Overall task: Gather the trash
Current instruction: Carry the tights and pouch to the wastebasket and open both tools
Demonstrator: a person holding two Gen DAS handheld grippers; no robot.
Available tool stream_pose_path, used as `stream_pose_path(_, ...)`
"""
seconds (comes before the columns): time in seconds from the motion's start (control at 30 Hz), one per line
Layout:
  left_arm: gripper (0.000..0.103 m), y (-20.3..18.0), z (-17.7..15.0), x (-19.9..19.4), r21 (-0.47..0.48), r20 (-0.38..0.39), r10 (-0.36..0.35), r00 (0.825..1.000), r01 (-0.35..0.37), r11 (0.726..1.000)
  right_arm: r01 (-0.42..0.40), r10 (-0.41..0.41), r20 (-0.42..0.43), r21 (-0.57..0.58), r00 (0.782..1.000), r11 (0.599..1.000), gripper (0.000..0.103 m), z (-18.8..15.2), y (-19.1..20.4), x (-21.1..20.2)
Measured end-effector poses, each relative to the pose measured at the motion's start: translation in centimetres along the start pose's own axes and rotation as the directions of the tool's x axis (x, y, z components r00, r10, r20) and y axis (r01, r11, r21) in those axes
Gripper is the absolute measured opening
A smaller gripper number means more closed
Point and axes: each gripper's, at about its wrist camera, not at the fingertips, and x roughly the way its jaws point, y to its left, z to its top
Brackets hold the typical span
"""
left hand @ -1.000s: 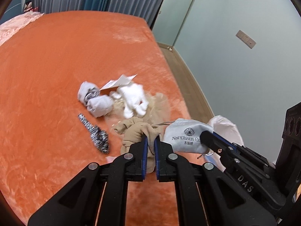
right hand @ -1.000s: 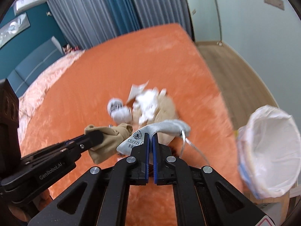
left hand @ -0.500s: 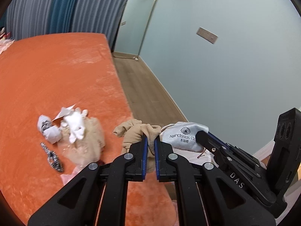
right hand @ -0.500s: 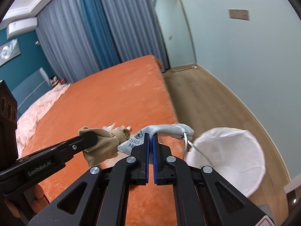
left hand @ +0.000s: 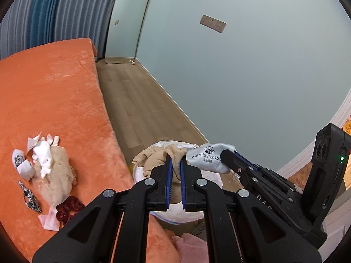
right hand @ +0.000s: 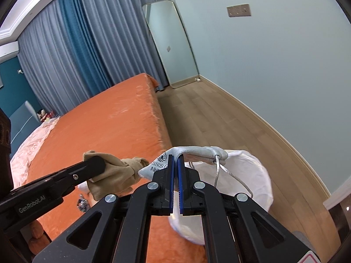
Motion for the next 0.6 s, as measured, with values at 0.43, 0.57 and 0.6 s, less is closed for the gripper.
stream_pose_path(0.43, 0.007, -2.4, 0.9, 5.0, 0.001, -0.064, -0.057, 0.996, 0.057, 0.998, 0.048, -0.048, -0.022, 0.029, 0.999, 0.998, 0.003, -0.2, -2.8, 1.6)
stream_pose_path(0.57, 0.007, -2.6, 0.8, 5.9, 0.011, -0.075, -0.06, 0.995, 0.061, 0.998, 0.056, -0.055, -0.026, 0.038, 0.998, 0.998, 0.006, -0.3, -3.3, 1.8)
stream_pose_path(0.6, 0.007, -2.6, 0.8, 6.1, 0.009, -0.077, -0.061, 0.995, 0.062, 0.998, 0.059, -0.058, -0.028, 0.039, 0.998, 0.998, 0.007, -0.3, -3.3, 1.9)
